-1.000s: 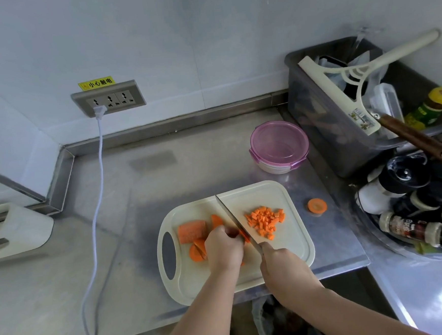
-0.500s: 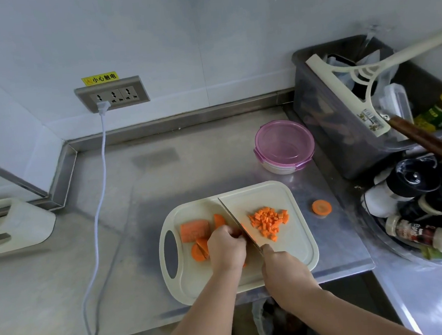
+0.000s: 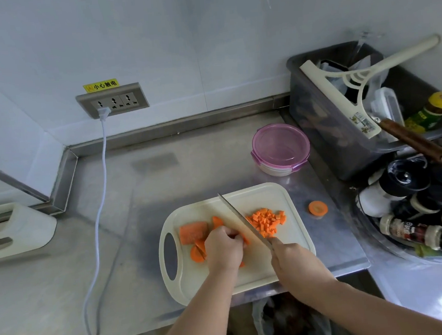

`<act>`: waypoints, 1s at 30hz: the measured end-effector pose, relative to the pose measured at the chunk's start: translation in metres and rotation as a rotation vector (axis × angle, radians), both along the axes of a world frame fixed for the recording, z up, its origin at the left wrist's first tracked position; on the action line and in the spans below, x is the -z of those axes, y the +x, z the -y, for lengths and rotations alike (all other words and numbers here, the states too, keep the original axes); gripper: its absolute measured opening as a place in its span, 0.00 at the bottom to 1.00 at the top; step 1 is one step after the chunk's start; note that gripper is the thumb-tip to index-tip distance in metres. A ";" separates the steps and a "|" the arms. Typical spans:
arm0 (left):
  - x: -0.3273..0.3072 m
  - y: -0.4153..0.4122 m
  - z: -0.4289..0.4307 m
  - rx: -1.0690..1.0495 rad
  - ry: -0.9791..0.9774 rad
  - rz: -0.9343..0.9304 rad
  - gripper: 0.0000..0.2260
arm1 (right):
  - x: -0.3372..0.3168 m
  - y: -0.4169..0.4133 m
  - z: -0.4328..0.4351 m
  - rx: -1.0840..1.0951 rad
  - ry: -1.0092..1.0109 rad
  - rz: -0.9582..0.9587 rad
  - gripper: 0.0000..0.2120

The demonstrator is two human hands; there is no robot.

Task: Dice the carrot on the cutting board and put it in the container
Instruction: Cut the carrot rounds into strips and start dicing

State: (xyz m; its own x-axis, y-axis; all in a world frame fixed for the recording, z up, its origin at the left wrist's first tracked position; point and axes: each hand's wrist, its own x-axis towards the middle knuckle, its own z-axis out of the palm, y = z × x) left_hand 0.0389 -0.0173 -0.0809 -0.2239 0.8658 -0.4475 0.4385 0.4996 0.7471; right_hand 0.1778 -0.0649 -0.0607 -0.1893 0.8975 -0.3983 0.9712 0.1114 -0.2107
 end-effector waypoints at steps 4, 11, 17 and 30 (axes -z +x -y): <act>-0.015 -0.029 -0.005 -0.074 0.101 0.041 0.06 | 0.000 0.026 0.014 -0.094 0.125 -0.001 0.19; -0.056 -0.053 -0.018 0.168 0.352 -0.074 0.04 | 0.017 0.062 0.025 -0.285 0.371 0.015 0.35; -0.037 -0.012 -0.001 1.084 0.251 -0.458 0.16 | 0.013 0.070 0.014 -0.451 0.483 0.043 0.27; -0.013 -0.004 -0.002 1.008 0.290 -0.529 0.14 | 0.010 0.084 0.000 -0.528 0.418 0.111 0.31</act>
State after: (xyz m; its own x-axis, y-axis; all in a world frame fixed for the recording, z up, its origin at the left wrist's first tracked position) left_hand 0.0353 -0.0157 -0.0678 0.5221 0.8120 -0.2609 0.8284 -0.4100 0.3816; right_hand 0.2616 -0.0654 -0.0706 -0.6224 0.7785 -0.0805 0.7775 0.6269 0.0507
